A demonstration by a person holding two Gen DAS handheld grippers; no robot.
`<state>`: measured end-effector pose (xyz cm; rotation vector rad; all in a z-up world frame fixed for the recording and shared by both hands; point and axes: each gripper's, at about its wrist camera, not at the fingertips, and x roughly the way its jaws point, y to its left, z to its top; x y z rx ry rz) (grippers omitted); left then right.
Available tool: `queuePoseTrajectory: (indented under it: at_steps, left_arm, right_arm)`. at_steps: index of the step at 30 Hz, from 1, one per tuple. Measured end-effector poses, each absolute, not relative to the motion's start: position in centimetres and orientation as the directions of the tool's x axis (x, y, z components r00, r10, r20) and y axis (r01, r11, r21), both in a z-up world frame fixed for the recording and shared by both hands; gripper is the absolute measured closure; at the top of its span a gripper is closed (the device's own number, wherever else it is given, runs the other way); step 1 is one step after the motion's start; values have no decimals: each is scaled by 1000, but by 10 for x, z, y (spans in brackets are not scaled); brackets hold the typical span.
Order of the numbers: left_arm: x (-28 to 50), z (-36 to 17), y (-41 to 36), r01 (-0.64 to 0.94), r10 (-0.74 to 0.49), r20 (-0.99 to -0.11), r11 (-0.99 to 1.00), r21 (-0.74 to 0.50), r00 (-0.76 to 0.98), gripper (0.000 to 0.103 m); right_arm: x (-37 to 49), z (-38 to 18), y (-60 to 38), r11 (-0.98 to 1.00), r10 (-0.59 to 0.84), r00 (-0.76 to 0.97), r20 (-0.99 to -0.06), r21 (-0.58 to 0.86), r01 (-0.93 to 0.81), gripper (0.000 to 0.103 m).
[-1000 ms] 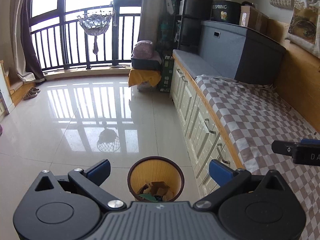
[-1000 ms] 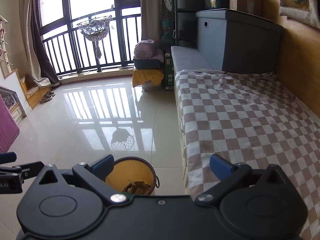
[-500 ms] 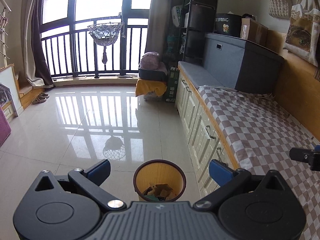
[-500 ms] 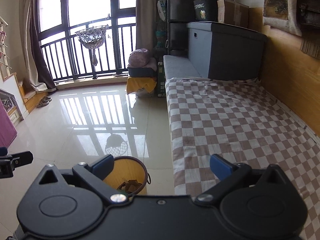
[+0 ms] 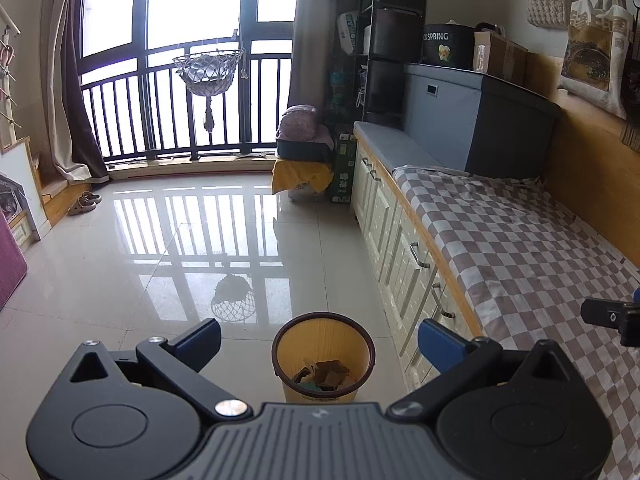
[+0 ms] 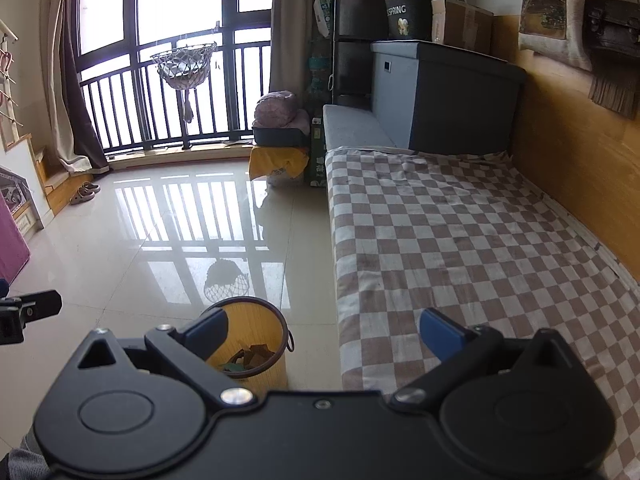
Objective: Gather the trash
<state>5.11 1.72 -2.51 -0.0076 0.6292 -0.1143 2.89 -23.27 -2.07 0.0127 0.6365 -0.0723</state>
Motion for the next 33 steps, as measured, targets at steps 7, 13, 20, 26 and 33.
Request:
queuePoseTrajectory:
  at_steps: [7, 13, 20, 26, 33]
  left_arm:
    - [42, -28, 14, 108, -109, -586, 994, -37, 803, 0]
    - [42, -28, 12, 99, -104, -580, 994, -40, 808, 0]
    - [42, -28, 13, 99, -104, -580, 994, -40, 808, 0]
    - [41, -29, 14, 95, -102, -581, 995, -43, 807, 0]
    - [40, -29, 16, 88, -97, -582, 995, -44, 807, 0]
  right_arm:
    - [18, -23, -232, 997, -63, 804, -591, -10, 71, 0]
    - [11, -23, -232, 998, -64, 808, -586, -14, 68, 0]
    - [7, -21, -229, 998, -61, 804, -591, -20, 61, 0]
    - [8, -17, -222, 998, -56, 801, -596, -28, 49, 0]
    - [12, -17, -217, 999, -53, 797, -601, -33, 41, 0]
